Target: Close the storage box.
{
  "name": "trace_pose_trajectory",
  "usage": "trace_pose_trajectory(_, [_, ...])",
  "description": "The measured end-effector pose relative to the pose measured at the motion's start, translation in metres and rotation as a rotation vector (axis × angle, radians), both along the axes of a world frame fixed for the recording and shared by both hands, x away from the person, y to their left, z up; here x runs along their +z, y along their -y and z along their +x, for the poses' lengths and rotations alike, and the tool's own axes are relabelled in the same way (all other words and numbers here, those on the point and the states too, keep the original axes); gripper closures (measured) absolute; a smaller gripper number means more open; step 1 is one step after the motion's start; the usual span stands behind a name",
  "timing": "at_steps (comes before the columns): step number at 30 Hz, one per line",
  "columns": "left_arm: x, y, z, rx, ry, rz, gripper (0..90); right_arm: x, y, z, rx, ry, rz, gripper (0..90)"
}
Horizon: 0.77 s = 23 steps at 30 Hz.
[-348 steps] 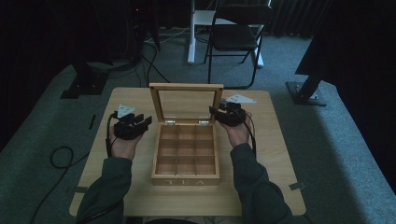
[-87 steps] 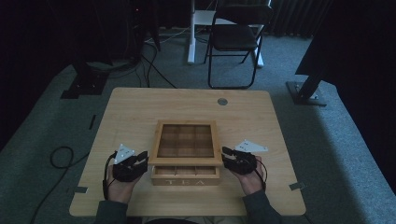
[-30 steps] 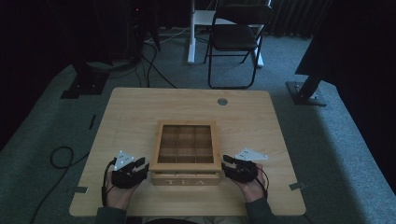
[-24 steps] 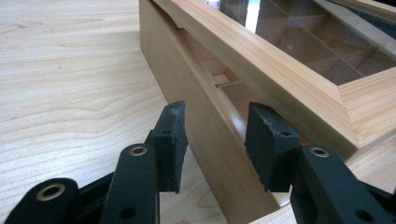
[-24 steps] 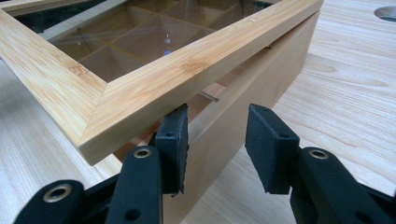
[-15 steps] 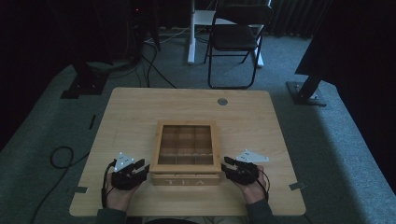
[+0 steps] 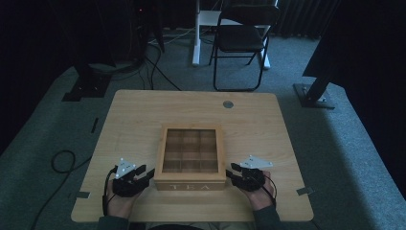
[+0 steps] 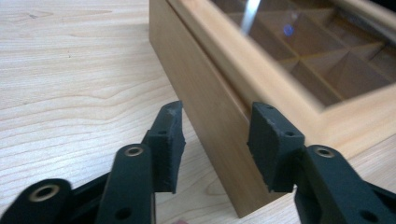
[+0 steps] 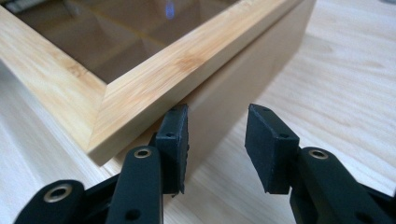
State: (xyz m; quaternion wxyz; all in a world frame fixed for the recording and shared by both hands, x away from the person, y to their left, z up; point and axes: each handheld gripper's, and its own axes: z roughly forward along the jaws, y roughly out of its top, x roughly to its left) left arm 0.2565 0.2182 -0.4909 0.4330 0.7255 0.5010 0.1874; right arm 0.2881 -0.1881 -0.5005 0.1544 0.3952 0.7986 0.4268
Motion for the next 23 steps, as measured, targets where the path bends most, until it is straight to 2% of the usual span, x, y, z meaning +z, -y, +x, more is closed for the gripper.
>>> trace_pose_trajectory(1, [0.000, 0.000, 0.000, 0.001, 0.000, 0.002, 54.5, -0.002, 0.001, 0.002, -0.006, -0.021, -0.001, 57.9])
trace_pose_trajectory(4, [-0.002, 0.000, 0.000, 0.001, -0.006, 0.005, 53.7, -0.005, 0.009, 0.008, 0.003, -0.081, 0.082, 54.7])
trace_pose_trajectory(9, [-0.002, -0.002, 0.001, 0.012, -0.001, 0.003, 52.9, -0.005, 0.018, 0.011, -0.026, -0.071, 0.089, 53.9])
trace_pose_trajectory(11, [-0.003, -0.003, 0.002, 0.018, -0.001, 0.007, 52.6, -0.006, 0.019, 0.012, -0.038, -0.048, 0.069, 53.0])
trace_pose_trajectory(13, [-0.005, -0.005, 0.004, 0.028, -0.004, 0.010, 52.4, -0.008, 0.018, 0.014, -0.047, -0.030, 0.024, 52.3])
trace_pose_trajectory(17, [-0.009, -0.009, 0.008, 0.052, -0.013, 0.010, 52.3, -0.013, 0.018, 0.018, -0.055, -0.038, 0.007, 49.8])
trace_pose_trajectory(21, [-0.012, -0.011, 0.013, 0.062, -0.024, 0.008, 51.8, -0.018, 0.017, 0.024, -0.075, -0.030, -0.054, 47.1])
trace_pose_trajectory(23, [-0.013, -0.011, 0.014, 0.064, -0.028, 0.004, 51.6, -0.022, 0.017, 0.029, -0.090, -0.036, -0.055, 47.1])
